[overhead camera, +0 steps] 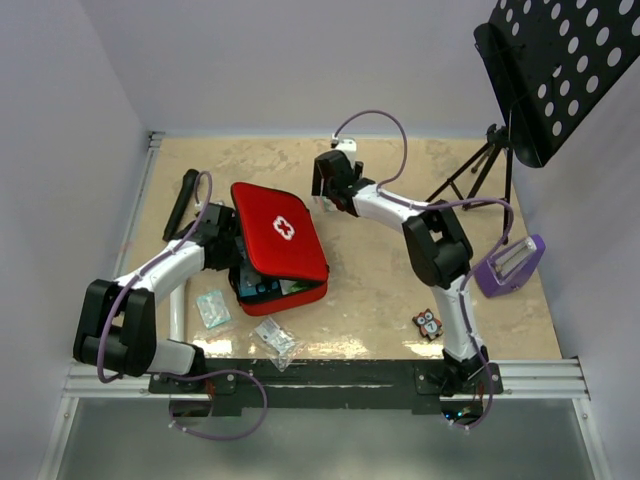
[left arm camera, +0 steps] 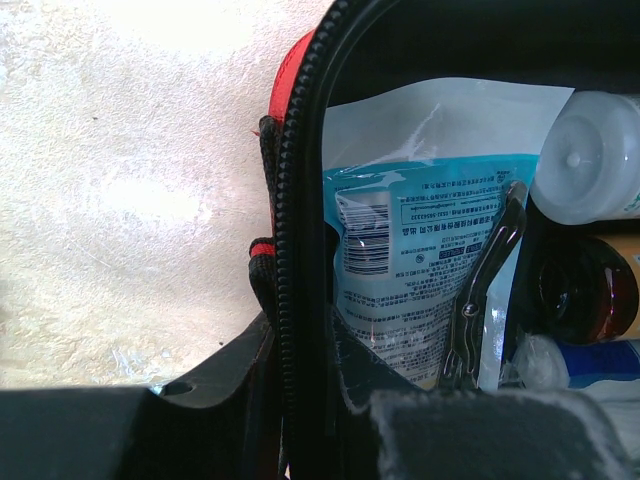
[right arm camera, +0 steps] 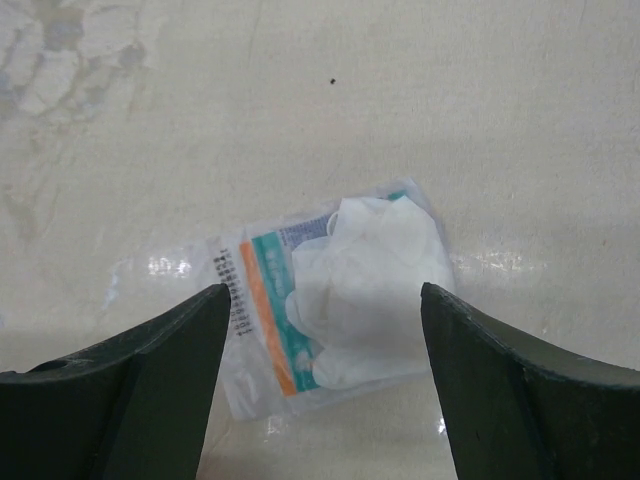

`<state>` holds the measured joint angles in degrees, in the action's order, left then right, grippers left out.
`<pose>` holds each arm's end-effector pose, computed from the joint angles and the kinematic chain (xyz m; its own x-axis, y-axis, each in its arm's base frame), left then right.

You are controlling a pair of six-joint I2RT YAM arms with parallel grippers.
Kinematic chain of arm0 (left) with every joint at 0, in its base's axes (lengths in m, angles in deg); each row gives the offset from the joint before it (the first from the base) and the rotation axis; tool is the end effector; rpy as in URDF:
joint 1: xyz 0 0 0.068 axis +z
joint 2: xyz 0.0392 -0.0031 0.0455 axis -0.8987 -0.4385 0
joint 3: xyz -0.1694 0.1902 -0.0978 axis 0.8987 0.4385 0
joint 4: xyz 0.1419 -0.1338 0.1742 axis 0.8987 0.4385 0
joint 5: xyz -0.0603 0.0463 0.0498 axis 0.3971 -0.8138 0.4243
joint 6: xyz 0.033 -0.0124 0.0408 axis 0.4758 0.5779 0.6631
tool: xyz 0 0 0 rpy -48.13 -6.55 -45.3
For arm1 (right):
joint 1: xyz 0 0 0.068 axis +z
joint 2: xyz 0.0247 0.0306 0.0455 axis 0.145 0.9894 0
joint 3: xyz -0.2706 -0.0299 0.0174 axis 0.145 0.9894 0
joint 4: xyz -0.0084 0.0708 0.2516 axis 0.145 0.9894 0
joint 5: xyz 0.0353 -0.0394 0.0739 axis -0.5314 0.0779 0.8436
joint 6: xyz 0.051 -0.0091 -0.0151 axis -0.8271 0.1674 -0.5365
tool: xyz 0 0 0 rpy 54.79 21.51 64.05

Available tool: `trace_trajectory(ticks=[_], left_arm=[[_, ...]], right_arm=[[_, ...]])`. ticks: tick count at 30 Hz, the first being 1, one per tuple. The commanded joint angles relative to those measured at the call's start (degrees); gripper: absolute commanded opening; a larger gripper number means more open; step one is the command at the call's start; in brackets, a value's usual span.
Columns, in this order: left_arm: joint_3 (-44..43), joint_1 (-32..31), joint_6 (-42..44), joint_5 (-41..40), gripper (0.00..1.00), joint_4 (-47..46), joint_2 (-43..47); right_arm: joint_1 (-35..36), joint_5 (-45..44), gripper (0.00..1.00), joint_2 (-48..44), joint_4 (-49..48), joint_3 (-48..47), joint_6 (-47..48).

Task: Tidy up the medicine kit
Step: Move the medicine box to the center of the board.

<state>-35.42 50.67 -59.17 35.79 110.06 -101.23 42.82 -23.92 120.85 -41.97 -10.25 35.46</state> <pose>0.2529 -0.0554 0.1826 -0.8022 -0.3714 -0.4674 -0.3259 0.9284 -0.1784 0.4191 0.2686 0.1971 -0.5281 0.1321 -0.8389 0.0356 0.9904 0.1335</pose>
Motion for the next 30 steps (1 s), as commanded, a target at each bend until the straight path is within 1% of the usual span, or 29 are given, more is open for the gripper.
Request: trace_trajectory(ticks=[1,6,9,10,11,15,17,18,20,23,26,30], left_arm=[[-0.55,-0.21,-1.04,3.80,0.19,-4.56,3.28],[-0.20,-0.21,-1.13,4.06,0.19,-5.00,2.84],[-0.46,-0.21,-1.13,4.15,0.18,-5.09,2.75],[-0.55,-0.13,-1.13,4.15,0.19,-5.00,2.67],[-0.64,-0.21,-1.22,4.06,0.19,-5.00,2.75],[-0.99,-0.21,-1.04,3.89,0.19,-4.91,2.75],[-1.08,-0.21,-1.22,4.15,0.19,-5.00,2.84],[-1.16,-0.21,-1.13,4.24,0.18,-5.09,2.84],[-1.69,-0.21,-1.39,4.32,0.19,-5.09,2.49],[-2.57,-0.21,-1.92,4.94,0.19,-6.14,1.53],[-4.06,-0.30,-3.06,6.16,0.19,-7.37,-0.75],[-6.26,-1.26,-4.82,6.87,0.19,-9.65,-4.00]], right_arm=[[-0.64,-2.72,0.79,3.52,3.23,-4.22,1.01],[-1.43,-3.25,0.79,6.51,5.95,-5.55,0.92],[-1.69,-3.43,0.74,6.95,6.22,-4.41,1.01],[-1.87,-3.34,0.71,7.04,6.39,-4.05,1.01],[-1.87,-3.25,0.67,6.96,6.31,-3.27,0.92],[-2.13,-2.37,0.33,5.73,5.34,0.95,-0.48],[-2.14,-2.19,0.17,3.72,4.55,4.20,-1.80],[-2.14,-2.19,0.11,1.79,4.03,5.69,-2.32],[-2.05,-2.54,0.07,-4.00,2.36,9.90,-3.38],[-0.65,-2.90,0.06,-15.94,0.51,17.20,-4.35],[2.51,-4.57,0.05,-28.16,1.82,23.53,-4.26],[10.58,-5.80,0.06,-43.28,5.51,31.09,-4.18]])
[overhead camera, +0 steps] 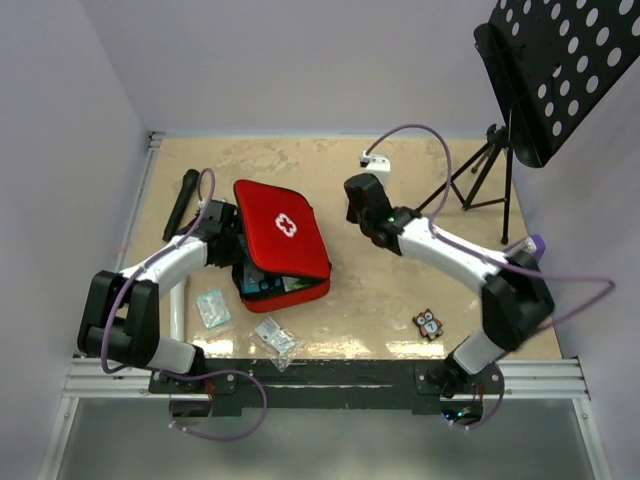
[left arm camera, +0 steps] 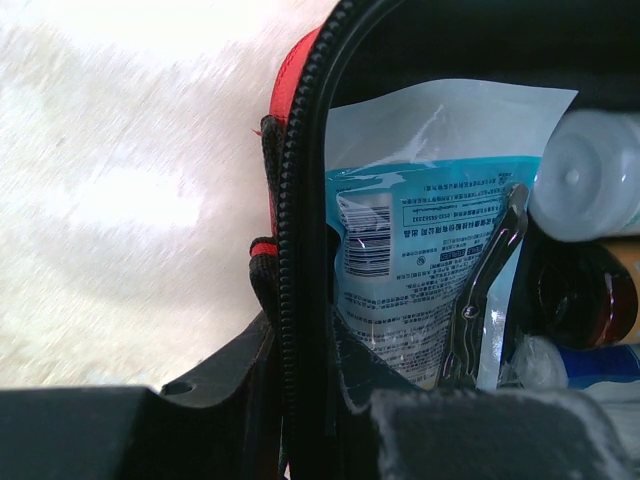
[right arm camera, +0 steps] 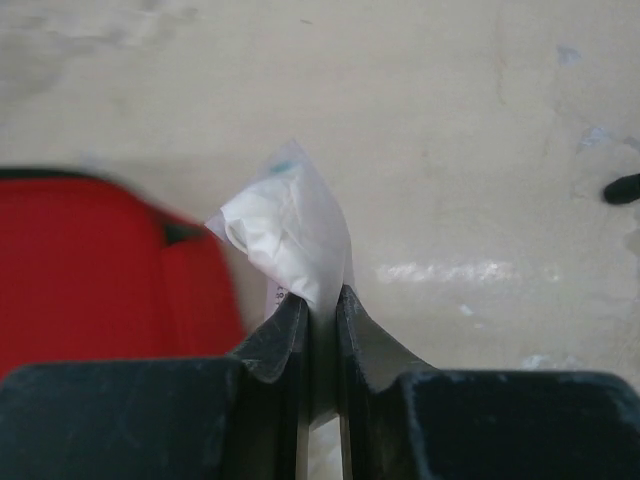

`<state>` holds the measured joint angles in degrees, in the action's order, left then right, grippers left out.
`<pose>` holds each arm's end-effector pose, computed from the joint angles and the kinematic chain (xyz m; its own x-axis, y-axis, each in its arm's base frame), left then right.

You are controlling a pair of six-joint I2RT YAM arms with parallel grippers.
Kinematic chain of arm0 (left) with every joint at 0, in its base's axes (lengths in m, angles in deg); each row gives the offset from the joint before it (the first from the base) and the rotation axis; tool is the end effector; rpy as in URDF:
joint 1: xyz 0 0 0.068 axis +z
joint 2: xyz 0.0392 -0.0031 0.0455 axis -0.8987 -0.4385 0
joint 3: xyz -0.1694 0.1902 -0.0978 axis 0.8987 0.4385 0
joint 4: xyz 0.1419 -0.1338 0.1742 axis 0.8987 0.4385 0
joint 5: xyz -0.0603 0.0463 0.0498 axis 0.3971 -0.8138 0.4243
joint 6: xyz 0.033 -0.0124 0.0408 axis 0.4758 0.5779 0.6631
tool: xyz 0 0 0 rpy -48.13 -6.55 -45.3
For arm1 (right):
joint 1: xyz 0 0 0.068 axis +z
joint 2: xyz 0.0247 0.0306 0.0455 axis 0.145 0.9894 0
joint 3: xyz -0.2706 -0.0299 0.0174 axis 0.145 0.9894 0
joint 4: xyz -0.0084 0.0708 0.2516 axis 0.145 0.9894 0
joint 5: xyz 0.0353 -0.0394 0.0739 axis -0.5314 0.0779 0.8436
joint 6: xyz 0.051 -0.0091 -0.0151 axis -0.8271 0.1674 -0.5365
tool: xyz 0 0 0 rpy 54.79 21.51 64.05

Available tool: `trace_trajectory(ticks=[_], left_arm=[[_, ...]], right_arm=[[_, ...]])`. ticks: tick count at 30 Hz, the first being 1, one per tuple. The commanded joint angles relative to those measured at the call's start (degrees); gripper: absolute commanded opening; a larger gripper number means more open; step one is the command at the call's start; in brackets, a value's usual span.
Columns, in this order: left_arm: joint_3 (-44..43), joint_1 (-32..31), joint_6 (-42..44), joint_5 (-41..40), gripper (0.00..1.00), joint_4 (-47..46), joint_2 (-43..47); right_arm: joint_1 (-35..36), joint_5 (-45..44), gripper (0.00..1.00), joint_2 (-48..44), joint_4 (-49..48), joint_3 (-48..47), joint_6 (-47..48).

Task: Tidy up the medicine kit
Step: Move the medicine box to the center of the board, then place the medical item at the center of the board.

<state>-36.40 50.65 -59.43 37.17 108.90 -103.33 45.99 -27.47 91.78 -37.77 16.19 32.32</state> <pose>0.2602 -0.0581 0.1796 -0.8072 -0.3754 -0.4555 -0.3190 0.9268 -0.1983 0.3066 0.2140 0.2522 -0.5265 0.1445 -0.8378 0.0588 0.9893 0.1337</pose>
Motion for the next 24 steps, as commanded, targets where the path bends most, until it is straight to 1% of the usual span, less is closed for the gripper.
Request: trace_trajectory(ticks=[1,4,6,10,13,15,18,22,24], left_arm=[[-5.89,-1.59,-5.08,5.50,0.19,-9.02,-2.61],[-8.35,-3.09,-6.67,5.50,0.19,-10.69,-5.77],[-10.72,-3.79,-7.55,6.90,0.19,-10.78,-8.32],[-14.50,-4.58,-8.51,7.25,0.19,-11.22,-12.10],[-17.31,-4.67,-8.96,8.39,0.19,-10.96,-14.13],[-18.81,-4.67,-8.69,8.05,0.20,-10.00,-14.13],[-20.57,-4.67,-7.64,7.08,0.21,-8.85,-13.52],[-21.98,-4.67,-6.59,6.46,0.22,-7.09,-13.60],[-21.89,-4.67,-6.32,6.20,0.22,-6.74,-13.52]], right_arm=[[9.79,-2.43,0.06,-17.90,1.93,6.66,-1.12],[17.09,-1.83,0.05,-25.22,6.23,10.63,-3.48],[20.87,1.24,0.05,-29.78,7.20,13.08,-4.10],[29.13,7.57,0.06,-35.51,4.57,18.54,-3.23],[35.72,10.75,0.06,-36.57,2.11,20.65,-2.61],[39.24,11.36,0.06,-35.35,0.80,19.96,-1.91],[42.06,12.68,0.06,-30.62,-0.87,17.50,-0.77],[42.60,13.39,0.05,-20.95,-2.99,12.67,0.81],[42.60,13.12,0.04,-14.55,-3.51,10.12,0.99]])
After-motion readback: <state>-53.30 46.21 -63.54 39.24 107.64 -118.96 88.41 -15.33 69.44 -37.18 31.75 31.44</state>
